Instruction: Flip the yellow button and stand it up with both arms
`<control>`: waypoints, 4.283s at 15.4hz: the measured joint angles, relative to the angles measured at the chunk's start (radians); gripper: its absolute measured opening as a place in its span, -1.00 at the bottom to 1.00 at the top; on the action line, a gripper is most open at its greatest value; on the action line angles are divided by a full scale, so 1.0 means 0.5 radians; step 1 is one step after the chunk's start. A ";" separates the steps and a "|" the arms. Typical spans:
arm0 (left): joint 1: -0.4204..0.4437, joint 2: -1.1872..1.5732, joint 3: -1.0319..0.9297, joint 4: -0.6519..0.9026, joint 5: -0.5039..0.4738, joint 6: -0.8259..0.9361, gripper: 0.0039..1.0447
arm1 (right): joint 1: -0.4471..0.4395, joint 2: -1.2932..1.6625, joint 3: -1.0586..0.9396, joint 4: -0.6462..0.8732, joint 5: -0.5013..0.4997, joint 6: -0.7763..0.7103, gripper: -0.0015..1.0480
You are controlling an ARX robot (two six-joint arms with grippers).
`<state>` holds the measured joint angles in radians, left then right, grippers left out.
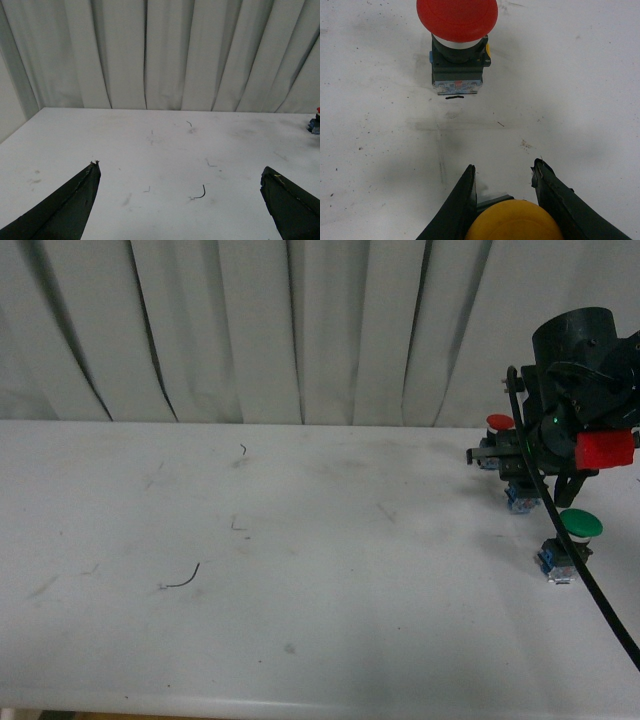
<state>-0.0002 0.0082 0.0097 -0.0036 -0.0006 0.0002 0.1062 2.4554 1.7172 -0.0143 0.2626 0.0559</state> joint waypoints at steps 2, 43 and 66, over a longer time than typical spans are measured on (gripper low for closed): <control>0.000 0.000 0.000 0.000 0.000 0.000 0.88 | 0.015 0.000 0.000 0.001 0.006 0.005 -0.36; 0.000 0.000 0.000 0.000 0.000 0.000 0.88 | -0.227 -3.686 -3.057 0.837 -0.503 -0.106 -0.96; 0.000 0.000 0.000 0.002 0.001 0.000 0.88 | -0.214 -4.904 -3.411 0.010 -0.525 -0.108 -0.96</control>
<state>-0.0002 0.0082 0.0097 -0.0025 -0.0002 0.0002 -0.0006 0.0032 0.0116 -0.0093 0.0002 0.0021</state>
